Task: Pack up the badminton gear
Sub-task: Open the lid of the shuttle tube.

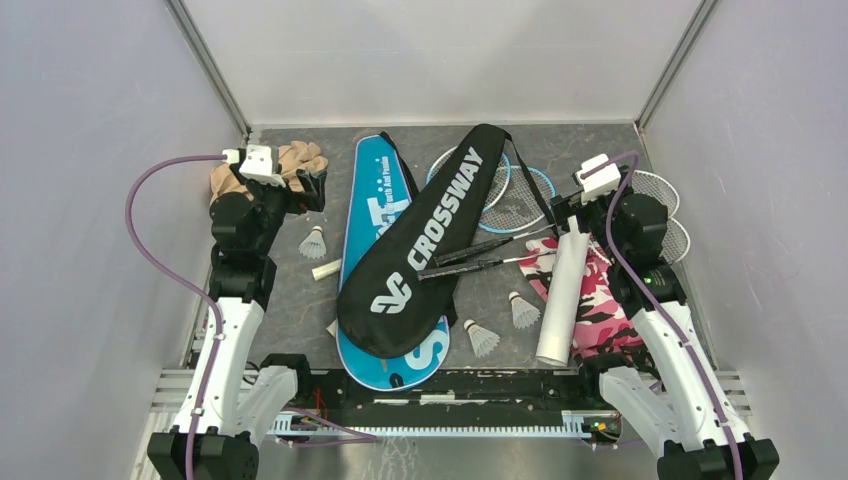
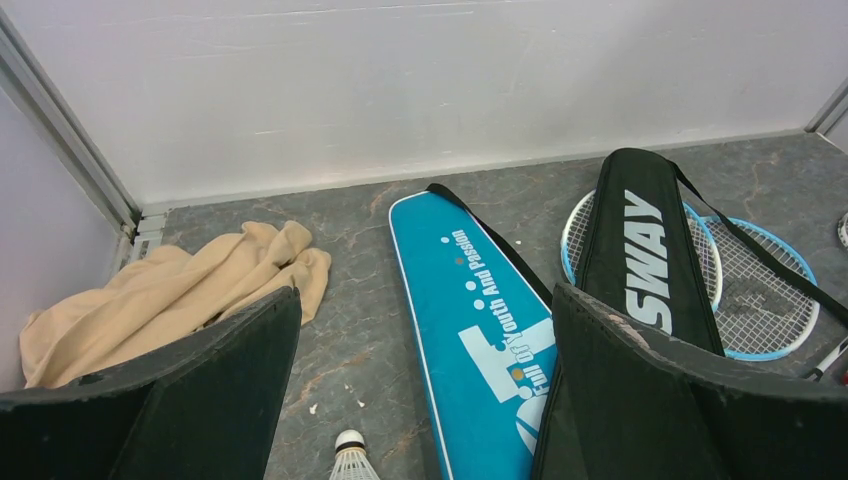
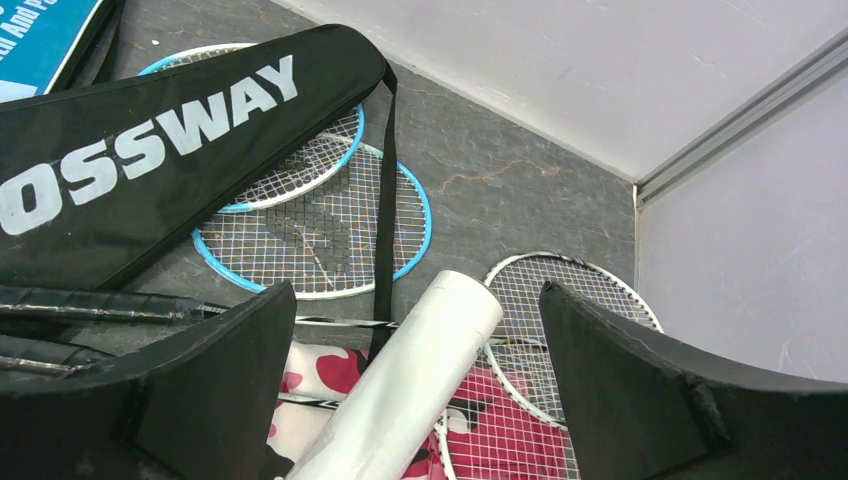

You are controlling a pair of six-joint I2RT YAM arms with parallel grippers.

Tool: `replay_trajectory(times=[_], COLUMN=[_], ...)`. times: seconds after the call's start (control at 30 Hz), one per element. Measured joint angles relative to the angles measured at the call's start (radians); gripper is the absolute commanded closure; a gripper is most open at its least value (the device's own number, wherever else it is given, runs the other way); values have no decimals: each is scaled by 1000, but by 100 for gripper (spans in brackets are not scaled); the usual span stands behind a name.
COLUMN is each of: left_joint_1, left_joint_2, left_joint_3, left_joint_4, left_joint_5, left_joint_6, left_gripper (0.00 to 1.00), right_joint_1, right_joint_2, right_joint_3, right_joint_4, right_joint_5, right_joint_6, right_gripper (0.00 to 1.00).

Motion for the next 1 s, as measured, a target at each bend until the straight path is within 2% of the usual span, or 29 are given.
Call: replay_trajectory(times=[0.57, 1.0], left_joint_1=[0, 0], left_joint_2=[0, 0], left_joint_3=[0, 0], left_joint_4=[-1, -1], left_joint_5=[1, 4], left_joint_6=[0, 0], left_gripper=[0, 0], right_joint_1=[0, 0], right_joint_2=[0, 63], right_joint_3=[6, 137], right_joint_4=[-16, -182], right_joint_5=[-5, 135], right_joint_6=[0, 17], right_gripper=[2, 2])
